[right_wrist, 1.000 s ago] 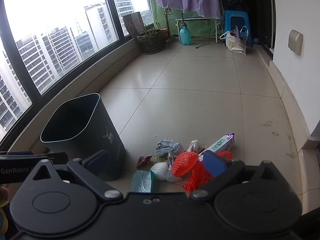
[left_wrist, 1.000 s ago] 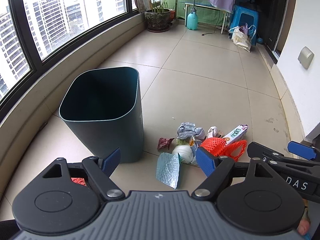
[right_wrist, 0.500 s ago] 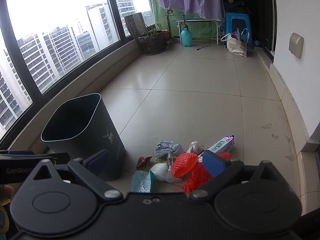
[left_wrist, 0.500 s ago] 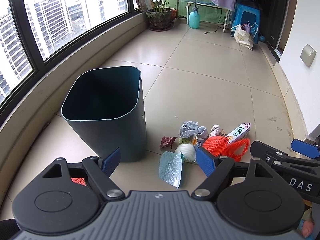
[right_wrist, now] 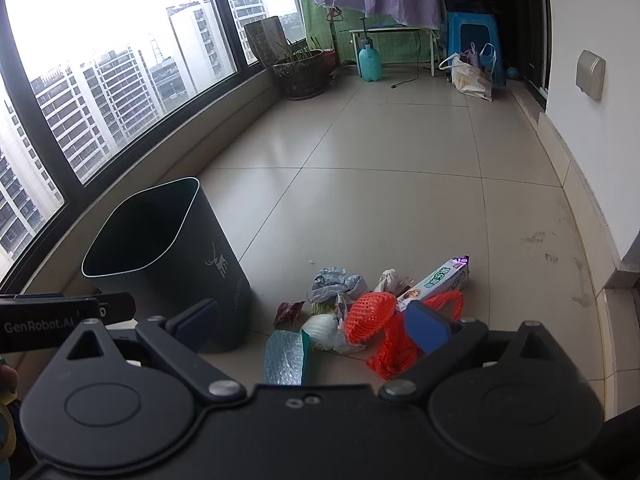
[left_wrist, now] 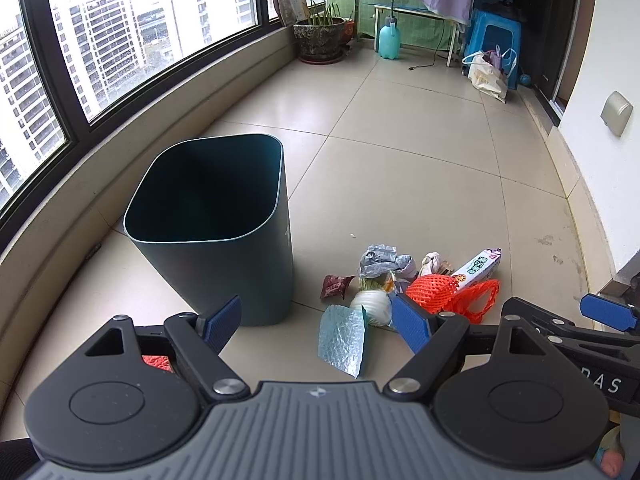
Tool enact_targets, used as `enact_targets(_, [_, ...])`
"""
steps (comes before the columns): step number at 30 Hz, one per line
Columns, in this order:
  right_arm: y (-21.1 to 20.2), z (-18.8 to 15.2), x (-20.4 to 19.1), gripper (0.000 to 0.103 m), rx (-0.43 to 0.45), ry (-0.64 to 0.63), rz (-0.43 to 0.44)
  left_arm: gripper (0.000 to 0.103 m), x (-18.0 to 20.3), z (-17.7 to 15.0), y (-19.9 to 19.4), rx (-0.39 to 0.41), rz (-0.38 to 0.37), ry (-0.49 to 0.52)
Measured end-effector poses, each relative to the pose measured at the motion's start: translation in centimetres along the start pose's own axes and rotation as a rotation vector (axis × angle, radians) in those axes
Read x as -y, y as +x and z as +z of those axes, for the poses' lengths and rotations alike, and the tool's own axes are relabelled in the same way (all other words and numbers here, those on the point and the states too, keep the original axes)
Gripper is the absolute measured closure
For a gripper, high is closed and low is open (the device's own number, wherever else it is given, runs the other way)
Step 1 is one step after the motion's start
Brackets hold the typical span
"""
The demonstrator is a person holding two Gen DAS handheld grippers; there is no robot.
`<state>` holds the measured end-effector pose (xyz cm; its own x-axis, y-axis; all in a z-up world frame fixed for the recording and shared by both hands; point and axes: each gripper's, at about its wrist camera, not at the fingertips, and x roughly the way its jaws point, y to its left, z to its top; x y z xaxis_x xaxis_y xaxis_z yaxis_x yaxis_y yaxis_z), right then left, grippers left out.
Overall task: Collect trash
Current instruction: 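Move both grippers toward the green bin and the trash pile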
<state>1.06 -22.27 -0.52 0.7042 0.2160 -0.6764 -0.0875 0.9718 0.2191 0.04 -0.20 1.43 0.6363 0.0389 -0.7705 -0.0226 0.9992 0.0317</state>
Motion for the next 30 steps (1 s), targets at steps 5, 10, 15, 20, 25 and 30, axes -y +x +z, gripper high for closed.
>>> enact_targets(5, [-0.6,-0.1,0.2,0.004,0.007,0.002,-0.001,0.021,0.2,0.2,-0.5,0.009,0.007,-0.006])
enact_targets(10, [-1.3,-0.2,0.5,0.004,0.011,0.003,0.003,0.021,0.8,0.1,-1.3,0.018,0.009,0.006])
enact_targets(15, [-2.3,0.2,1.0,0.004,0.014,0.02,0.014,0.021,1.6,0.1,-2.3,-0.004,0.017,0.016])
enact_targets(20, [-3.3,0.9,0.7,0.004,0.038,0.008,0.039,0.021,1.6,1.3,-3.3,-0.015,0.028,0.02])
enact_targets(25, [-3.5,1.7,0.2,0.004,0.061,-0.008,0.028,0.021,1.6,2.6,-3.1,-0.01,0.033,0.066])
enact_targets(30, [-3.1,2.6,-0.2,0.004,0.038,-0.044,-0.011,0.021,1.3,3.8,-2.5,-0.002,0.018,0.093])
